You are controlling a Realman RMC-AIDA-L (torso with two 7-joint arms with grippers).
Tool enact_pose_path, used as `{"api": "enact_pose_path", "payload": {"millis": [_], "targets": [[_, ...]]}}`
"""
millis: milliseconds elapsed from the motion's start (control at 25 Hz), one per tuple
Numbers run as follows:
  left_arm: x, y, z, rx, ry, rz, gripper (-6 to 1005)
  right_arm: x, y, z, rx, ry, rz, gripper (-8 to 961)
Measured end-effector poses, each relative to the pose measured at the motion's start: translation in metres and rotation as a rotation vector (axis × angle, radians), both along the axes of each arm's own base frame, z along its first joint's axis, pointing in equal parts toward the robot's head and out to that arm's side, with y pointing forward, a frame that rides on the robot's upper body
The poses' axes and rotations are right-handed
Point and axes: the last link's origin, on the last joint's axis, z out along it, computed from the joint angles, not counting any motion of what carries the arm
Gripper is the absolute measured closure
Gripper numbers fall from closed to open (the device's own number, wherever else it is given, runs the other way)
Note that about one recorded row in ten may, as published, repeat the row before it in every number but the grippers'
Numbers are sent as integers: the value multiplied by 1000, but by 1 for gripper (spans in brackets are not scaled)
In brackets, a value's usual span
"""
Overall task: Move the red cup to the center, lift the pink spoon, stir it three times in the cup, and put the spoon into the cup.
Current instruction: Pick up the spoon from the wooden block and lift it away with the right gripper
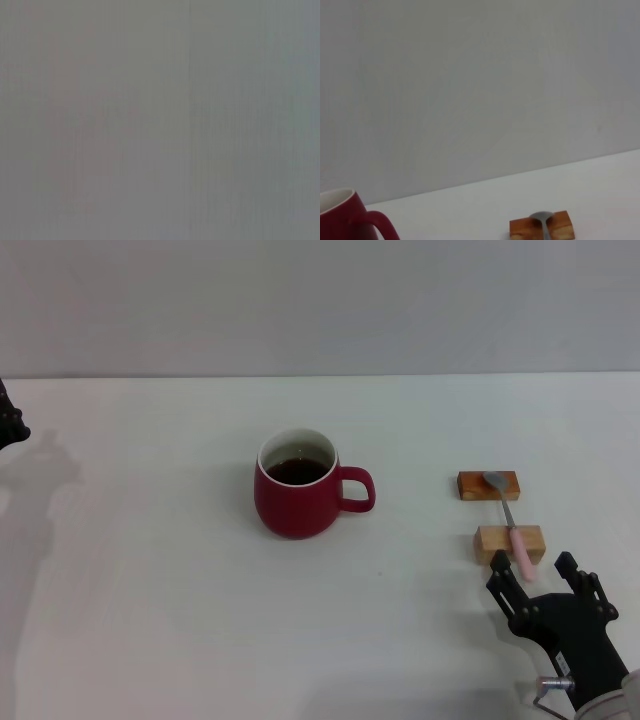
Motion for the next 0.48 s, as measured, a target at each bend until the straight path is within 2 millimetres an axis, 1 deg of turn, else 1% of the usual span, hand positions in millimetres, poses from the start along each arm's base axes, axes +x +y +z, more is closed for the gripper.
{"api": "enact_pose_path", "payload": {"millis": [480], "targets": [[1, 1, 2, 5, 0, -6, 907, 2, 7, 2, 0, 10, 5, 139]]}}
